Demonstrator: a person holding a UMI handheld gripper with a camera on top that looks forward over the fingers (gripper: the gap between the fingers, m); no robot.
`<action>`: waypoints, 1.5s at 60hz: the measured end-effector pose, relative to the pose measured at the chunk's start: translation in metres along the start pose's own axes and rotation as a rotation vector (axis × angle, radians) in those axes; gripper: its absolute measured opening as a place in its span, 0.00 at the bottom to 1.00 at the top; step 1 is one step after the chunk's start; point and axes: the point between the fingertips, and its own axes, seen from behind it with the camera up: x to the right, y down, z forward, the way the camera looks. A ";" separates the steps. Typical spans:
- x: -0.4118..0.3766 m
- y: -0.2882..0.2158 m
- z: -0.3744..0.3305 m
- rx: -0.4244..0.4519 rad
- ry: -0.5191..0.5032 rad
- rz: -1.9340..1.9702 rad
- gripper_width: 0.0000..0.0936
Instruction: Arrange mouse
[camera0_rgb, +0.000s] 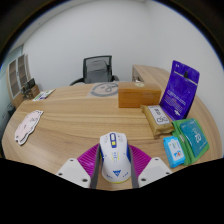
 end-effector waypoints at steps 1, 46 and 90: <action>-0.001 0.000 0.000 -0.007 0.001 0.002 0.47; -0.409 -0.059 0.078 -0.054 -0.013 0.111 0.37; -0.450 -0.062 -0.081 0.010 -0.018 0.217 0.89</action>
